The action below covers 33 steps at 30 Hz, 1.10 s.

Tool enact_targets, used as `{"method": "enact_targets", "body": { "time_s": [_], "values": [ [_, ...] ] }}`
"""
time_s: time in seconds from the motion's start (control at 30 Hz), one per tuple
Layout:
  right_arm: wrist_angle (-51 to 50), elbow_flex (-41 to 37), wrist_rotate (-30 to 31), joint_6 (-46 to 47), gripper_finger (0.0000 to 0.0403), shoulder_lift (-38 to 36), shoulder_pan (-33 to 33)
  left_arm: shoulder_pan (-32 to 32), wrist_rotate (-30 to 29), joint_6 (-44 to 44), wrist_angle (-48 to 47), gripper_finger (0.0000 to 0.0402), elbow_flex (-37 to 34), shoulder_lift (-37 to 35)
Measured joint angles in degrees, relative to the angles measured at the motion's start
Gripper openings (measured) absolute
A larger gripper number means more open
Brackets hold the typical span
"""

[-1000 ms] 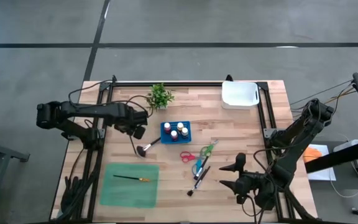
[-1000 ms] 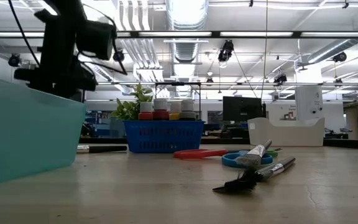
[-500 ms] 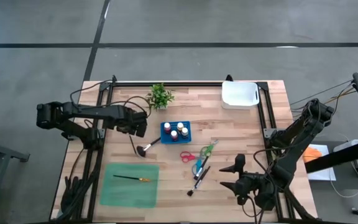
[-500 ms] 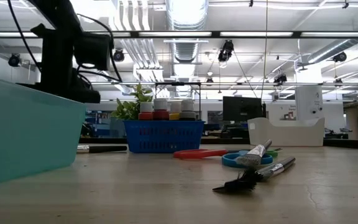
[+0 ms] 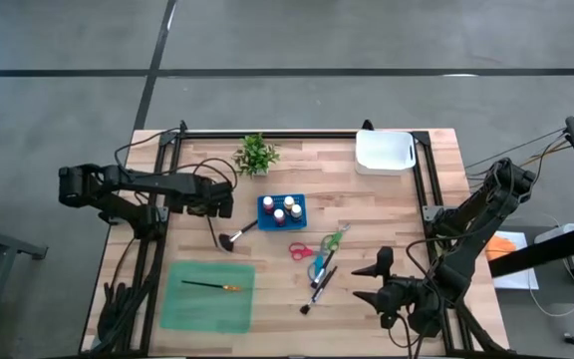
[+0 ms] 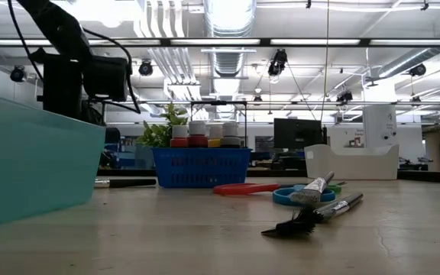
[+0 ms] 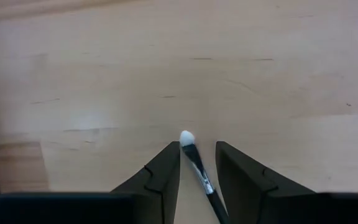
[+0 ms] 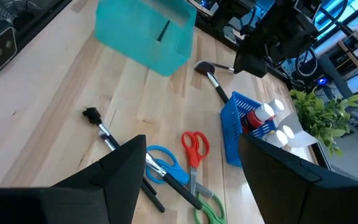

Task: Pick & Place Paint Supplies
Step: Put the eyeshadow brush into the green bin

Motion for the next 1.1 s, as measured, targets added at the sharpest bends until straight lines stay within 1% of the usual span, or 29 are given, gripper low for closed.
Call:
{"method": "enact_targets", "body": {
  "time_s": [0.3,0.4,0.47,0.63,0.67,0.93,1.1],
  "values": [
    [-0.02,-0.2,0.0,-0.02,0.0254,0.02,0.0,1.64,0.03,1.44,2.38,0.0108,-1.39,-0.15],
    [-0.01,-0.2,-0.07,0.01,0.0254,0.02,0.0,1.9,0.0,1.49,3.12,0.0103,-1.45,-0.13],
    [0.0,-0.2,-0.97,0.15,0.0254,0.02,0.0,2.15,0.04,2.13,3.5,0.0087,-1.47,-0.07],
    [0.0,-0.2,-1.52,0.3,0.0254,0.02,0.0,2.38,-0.65,2.93,5.02,0.0017,-1.47,-0.04],
    [0.0,-0.22,-1.53,0.31,0.0254,0.02,0.0,2.44,-0.83,2.98,5.1,0.0011,-1.43,-0.02],
    [-0.02,-0.58,-1.55,0.64,0.0254,0.04,0.0,2.57,-2.39,6.16,8.11,0.0003,-1.35,-0.16],
    [-0.01,-0.71,-1.55,1.56,0.0254,0.04,0.0,2.61,-2.58,9.61,10.47,0.0002,1.12,-0.94]
  ]
}}
